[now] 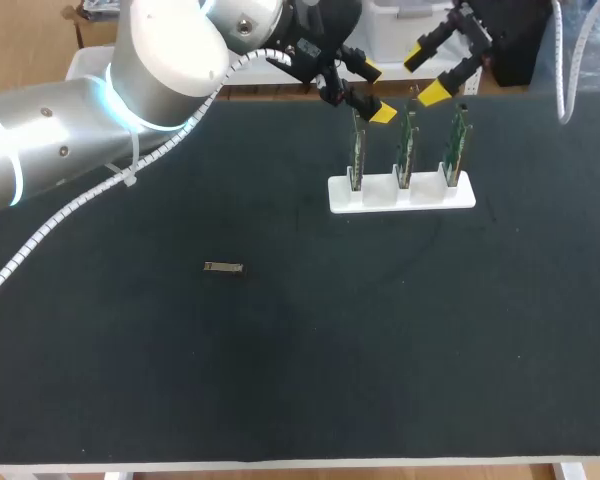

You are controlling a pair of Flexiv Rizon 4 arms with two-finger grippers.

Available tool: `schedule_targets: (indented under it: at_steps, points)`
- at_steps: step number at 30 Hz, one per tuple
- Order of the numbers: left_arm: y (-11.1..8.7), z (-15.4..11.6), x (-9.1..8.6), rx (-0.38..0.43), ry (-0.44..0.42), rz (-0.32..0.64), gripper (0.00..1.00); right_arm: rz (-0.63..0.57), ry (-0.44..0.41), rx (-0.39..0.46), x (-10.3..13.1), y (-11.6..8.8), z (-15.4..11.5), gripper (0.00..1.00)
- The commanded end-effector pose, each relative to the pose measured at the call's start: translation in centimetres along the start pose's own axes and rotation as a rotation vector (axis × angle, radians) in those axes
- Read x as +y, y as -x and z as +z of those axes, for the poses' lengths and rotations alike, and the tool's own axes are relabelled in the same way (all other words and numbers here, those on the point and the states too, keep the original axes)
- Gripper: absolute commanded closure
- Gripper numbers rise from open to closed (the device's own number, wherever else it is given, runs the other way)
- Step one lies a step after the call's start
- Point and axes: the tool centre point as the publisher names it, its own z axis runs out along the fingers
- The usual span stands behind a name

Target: Pick up the optical module with the left hand, and insert it into the network port with the right hand.

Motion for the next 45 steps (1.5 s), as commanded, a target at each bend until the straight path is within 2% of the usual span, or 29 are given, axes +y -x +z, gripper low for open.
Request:
schedule_targets:
  at_steps: [1, 2, 6, 7, 8, 9, 10, 11, 32, 45]
  points:
    - [0.1, 0.0, 0.1, 0.005, -0.002, -0.002, 0.00, -0.001, 0.297, -0.012, -0.7, 0.0, -0.6, 0.03]
    - [0.1, 0.0, 0.1, 0.005, -0.002, -0.002, 0.00, 0.000, 0.295, -0.016, -0.7, -0.1, -0.7, 0.00]
    - [0.1, 0.0, 0.1, 0.005, -0.002, -0.002, 0.00, -0.003, 0.294, -0.029, -0.6, -0.1, -1.2, 0.00]
    - [0.1, 0.0, 0.1, 0.005, -0.002, -0.002, 0.00, -0.005, 0.293, -0.030, -0.6, -0.1, -1.4, 0.35]
    - [0.1, 0.0, 0.1, 0.005, -0.002, -0.002, 0.00, -0.007, 0.291, -0.032, -0.5, -0.1, -1.5, 0.55]
    - [0.1, 0.0, 0.1, 0.005, -0.002, -0.002, 0.00, -0.010, 0.289, -0.035, -0.5, -0.1, -1.6, 0.65]
    - [0.1, 0.0, 0.1, 0.005, -0.002, -0.002, 0.00, -0.012, 0.285, -0.038, -0.5, -0.2, -1.8, 0.88]
    - [0.1, 0.0, 0.1, 0.005, -0.002, -0.002, 0.00, -0.015, 0.281, -0.038, -0.5, -0.2, -1.9, 1.00]
    - [0.1, 0.0, 0.1, 0.005, -0.002, -0.002, 0.00, -0.052, 0.285, -0.050, -0.7, -0.1, -2.6, 1.00]
    - [0.1, 0.0, 0.1, 0.005, -0.002, -0.002, 0.00, -0.060, 0.298, -0.045, -1.0, 0.4, -1.8, 1.00]
